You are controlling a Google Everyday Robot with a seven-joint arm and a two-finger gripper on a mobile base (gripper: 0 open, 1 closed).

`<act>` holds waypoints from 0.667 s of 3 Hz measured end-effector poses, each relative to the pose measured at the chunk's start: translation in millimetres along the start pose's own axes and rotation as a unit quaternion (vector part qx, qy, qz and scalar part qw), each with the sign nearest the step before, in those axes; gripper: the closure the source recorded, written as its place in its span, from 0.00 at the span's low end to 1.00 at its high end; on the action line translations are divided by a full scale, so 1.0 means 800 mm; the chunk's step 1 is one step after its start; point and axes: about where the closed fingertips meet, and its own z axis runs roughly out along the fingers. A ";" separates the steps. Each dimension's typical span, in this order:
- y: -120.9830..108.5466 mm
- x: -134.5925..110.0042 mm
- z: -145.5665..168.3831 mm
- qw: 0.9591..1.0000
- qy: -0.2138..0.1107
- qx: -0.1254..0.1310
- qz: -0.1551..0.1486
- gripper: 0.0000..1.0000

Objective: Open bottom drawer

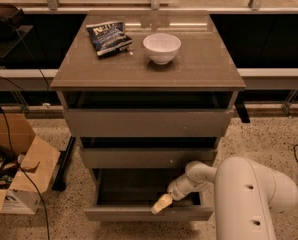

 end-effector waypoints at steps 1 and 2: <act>0.010 0.012 0.009 0.999 0.023 -0.019 -0.015 0.00; 0.017 0.041 0.012 0.998 0.040 -0.050 -0.004 0.16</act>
Offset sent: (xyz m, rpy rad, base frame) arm -0.0618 -0.0256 -0.0212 0.0419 0.2031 0.1133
